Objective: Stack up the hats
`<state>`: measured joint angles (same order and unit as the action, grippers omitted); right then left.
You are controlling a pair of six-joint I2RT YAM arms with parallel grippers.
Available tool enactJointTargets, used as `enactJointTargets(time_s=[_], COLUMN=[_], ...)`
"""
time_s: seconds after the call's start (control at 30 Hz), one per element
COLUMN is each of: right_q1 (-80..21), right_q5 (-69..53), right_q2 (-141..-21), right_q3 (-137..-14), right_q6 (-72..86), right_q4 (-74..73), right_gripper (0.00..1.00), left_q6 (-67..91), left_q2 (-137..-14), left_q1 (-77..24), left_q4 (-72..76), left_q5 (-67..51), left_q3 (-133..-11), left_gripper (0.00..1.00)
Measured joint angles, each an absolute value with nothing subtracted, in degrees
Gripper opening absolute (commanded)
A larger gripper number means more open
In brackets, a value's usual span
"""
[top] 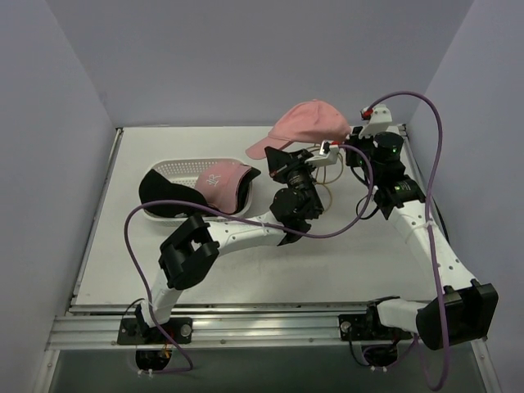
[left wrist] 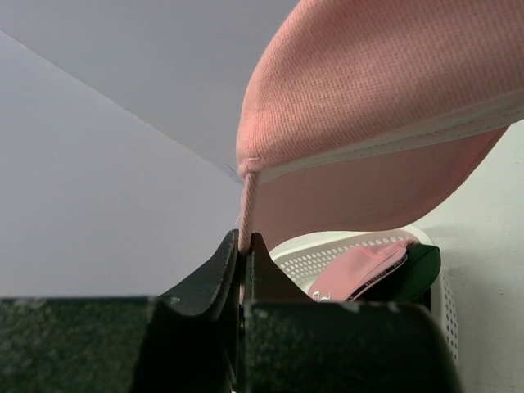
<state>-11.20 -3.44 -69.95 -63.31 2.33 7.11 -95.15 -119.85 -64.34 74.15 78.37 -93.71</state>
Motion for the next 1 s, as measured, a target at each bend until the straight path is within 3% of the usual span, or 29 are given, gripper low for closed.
enactJointTargets(time_s=[1.0], right_q1=[-8.88], right_q5=[-0.23], right_q2=[-73.56], right_q3=[-63.96], right_q6=[4.56], right_q4=[13.19], right_gripper=[0.00], left_q6=[-94.30], left_q2=[-125.10], left_q1=[-63.09], left_q4=[74.61], left_q5=[75.96], left_q3=[-97.62], left_gripper=[0.02])
